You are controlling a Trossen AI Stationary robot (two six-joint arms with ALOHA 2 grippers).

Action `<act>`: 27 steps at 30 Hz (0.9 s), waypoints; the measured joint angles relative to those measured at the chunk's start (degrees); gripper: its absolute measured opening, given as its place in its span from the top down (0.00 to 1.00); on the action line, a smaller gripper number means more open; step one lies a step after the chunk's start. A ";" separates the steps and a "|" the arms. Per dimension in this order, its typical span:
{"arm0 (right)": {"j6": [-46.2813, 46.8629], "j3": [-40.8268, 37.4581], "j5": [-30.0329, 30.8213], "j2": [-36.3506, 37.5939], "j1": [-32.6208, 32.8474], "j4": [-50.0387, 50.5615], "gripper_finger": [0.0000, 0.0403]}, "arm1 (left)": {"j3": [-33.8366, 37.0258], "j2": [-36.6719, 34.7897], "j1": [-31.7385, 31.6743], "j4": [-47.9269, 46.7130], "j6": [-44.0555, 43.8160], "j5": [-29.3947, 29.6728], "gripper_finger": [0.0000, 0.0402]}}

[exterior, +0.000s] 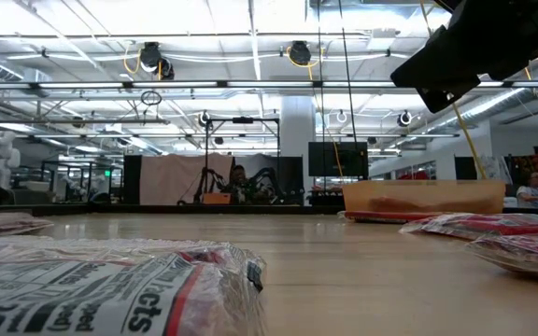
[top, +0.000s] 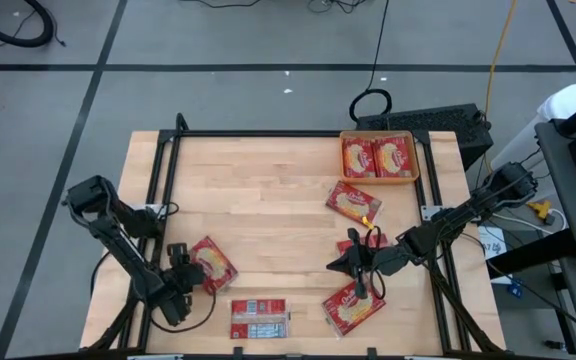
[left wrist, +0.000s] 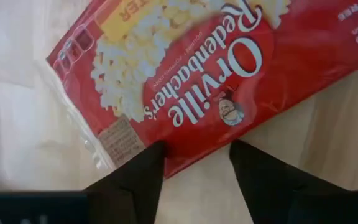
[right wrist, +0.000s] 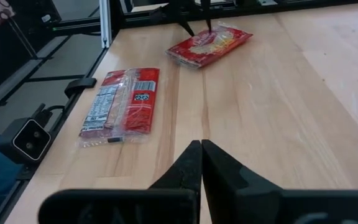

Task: Sort popcorn bags into baskets
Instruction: Put the red popcorn bag into the orange bin

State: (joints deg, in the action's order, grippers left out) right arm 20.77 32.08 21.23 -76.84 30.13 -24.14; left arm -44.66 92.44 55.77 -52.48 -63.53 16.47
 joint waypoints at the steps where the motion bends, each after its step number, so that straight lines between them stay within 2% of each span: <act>1: -0.06 0.00 0.00 0.00 0.00 0.00 0.99 | -0.01 -0.02 -0.68 1.25 -0.49 0.02 0.54; 6: -0.27 0.00 0.00 0.00 -0.02 -0.44 0.99 | -3.32 -0.15 -3.78 8.28 -4.07 0.69 0.63; 10: 0.20 0.00 -0.02 0.00 -0.02 -0.48 0.99 | -6.91 -0.13 -4.61 7.59 -0.10 1.08 0.68; 14: 1.02 0.00 -0.02 0.00 0.00 -0.48 0.99 | -9.49 -0.20 -4.81 4.82 0.26 3.14 0.67; 17: 1.29 0.00 -0.02 0.00 0.11 -0.48 0.99 | -9.57 -0.17 -4.38 1.89 0.25 3.07 0.64; 21: 1.29 0.00 -0.02 0.00 0.62 -0.45 0.99 | -7.21 -0.11 -3.46 -2.33 -0.73 3.10 0.53; 27: 1.19 0.00 0.25 0.00 1.55 -0.45 0.99 | -1.97 -0.09 -2.15 4.29 -0.51 3.10 0.35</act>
State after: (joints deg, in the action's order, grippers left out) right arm 21.96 32.08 21.49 -76.84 31.68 -24.60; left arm -46.63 92.36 53.62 -48.19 -64.04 19.57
